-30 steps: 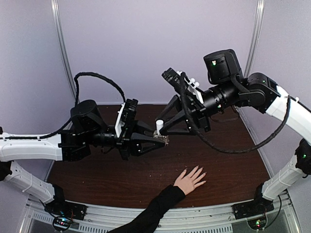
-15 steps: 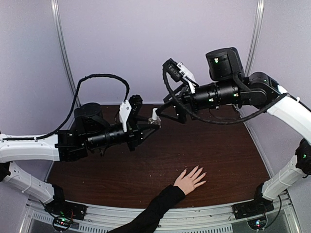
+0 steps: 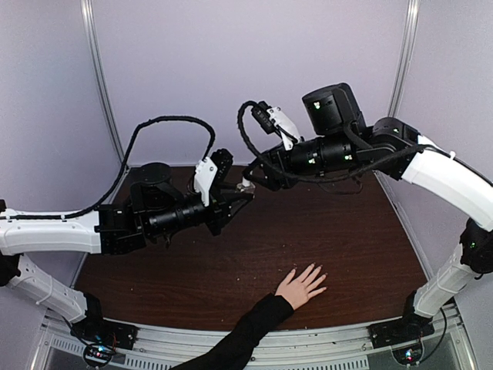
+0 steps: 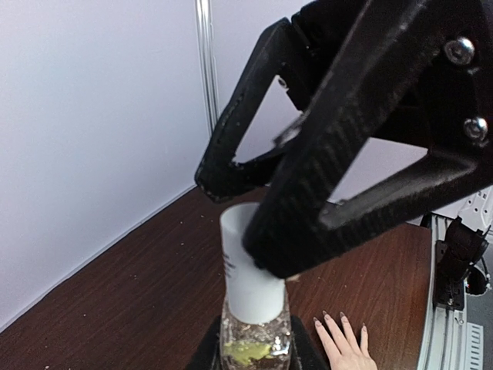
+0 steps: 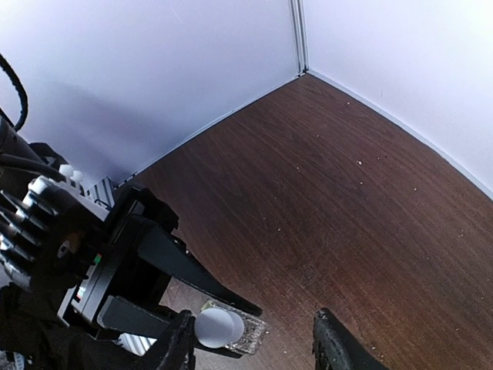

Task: Paint the nails
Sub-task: Unscrew the nail polish bottle cap from the nail polish bottle.

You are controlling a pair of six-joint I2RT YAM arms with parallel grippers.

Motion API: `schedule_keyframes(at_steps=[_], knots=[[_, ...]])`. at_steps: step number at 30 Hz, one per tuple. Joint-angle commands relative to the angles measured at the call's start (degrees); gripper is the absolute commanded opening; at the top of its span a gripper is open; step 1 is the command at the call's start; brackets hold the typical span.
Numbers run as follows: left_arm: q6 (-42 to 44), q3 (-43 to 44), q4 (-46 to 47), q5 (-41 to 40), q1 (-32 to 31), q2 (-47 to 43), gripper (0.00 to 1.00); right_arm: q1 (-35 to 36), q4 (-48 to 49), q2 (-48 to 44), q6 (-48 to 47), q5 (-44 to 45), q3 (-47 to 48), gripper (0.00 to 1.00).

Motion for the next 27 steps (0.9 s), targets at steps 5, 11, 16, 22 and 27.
schedule_keyframes(at_steps=[5,11,16,22,27], knots=[[0.31,2.79,2.26,-1.89,-0.26,1.48,0.00,0.30,1.94,1.84,2.31,2.98,0.50,0.42],[0.08,2.91,2.17,-3.15,-0.26,1.81,0.00,0.39,1.31,2.63,2.07,3.94,0.52,0.27],[-0.13,2.95,2.28,-3.90,-0.26,1.61,0.00,0.36,1.25,2.90,2.09,2.82,0.47,0.18],[-0.68,1.88,3.81,-2.35,-0.21,0.87,0.00,0.39,2.33,2.25,0.79,0.68,0.18,0.00],[-1.37,0.65,5.64,1.83,-0.26,-0.20,0.00,0.39,4.17,0.70,-1.92,-1.93,-0.78,0.00]])
